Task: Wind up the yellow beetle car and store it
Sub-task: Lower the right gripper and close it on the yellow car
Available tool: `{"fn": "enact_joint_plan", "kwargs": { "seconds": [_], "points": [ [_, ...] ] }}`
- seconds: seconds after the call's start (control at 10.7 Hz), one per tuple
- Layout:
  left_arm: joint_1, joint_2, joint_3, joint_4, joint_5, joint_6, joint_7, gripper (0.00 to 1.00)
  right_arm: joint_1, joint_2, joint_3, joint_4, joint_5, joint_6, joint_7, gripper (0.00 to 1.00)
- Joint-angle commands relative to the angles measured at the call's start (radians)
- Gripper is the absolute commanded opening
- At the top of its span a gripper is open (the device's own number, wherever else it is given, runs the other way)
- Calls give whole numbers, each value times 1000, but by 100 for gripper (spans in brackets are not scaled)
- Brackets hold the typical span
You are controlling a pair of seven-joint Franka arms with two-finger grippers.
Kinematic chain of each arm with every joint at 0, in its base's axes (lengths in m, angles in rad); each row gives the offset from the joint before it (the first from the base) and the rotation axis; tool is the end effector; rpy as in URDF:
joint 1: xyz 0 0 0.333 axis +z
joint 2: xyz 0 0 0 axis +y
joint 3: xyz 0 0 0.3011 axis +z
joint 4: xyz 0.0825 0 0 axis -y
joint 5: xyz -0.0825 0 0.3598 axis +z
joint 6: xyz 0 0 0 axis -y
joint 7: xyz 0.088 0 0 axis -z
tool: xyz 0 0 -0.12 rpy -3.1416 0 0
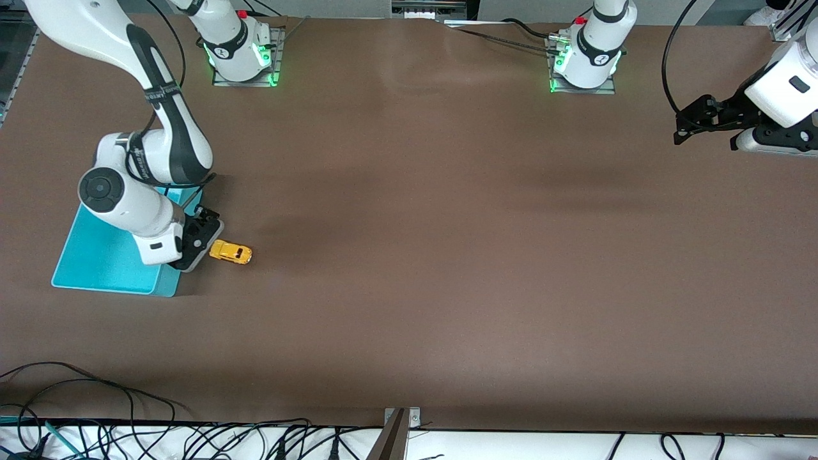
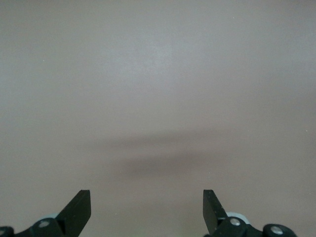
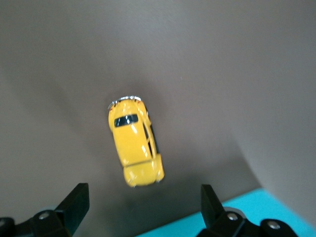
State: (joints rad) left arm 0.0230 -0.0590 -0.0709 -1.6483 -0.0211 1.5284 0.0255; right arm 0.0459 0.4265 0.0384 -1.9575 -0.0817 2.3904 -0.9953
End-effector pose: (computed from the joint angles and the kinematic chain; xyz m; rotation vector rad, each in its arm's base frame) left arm 0.5057 -0.0279 0.5891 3.1218 -0.1146 -0.0957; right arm 0.5937 0.0480 0.2491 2.6156 1.6685 -0.0175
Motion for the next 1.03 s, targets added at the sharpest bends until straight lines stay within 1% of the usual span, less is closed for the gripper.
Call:
{"fn": "enact_joint_plan", "kwargs": {
  "seconds": [0.0, 0.09, 0.19, 0.37, 0.65, 0.93],
  "points": [
    [8, 31, 2, 50, -13, -17, -7, 100, -9, 27, 29, -8, -18, 68, -77, 100],
    [8, 31, 0, 50, -13, -17, -9, 100, -9, 34, 44, -9, -23, 87, -78, 100],
    [8, 31, 0, 50, -13, -17, -9, 100, -8, 44, 46, -11, -24, 99, -91, 100],
    [9, 31, 2, 48, -13, -24, -7, 100, -9, 49, 57, -75, -29, 203, -106, 100],
    [9, 31, 2, 50, -13, -33, -7, 100, -9, 51, 57, -153, -53, 312, -106, 100],
    [9, 31, 0, 50, -13, -34, -7, 100, -11, 55, 57, -166, -70, 339, -106, 100]
  ]
}}
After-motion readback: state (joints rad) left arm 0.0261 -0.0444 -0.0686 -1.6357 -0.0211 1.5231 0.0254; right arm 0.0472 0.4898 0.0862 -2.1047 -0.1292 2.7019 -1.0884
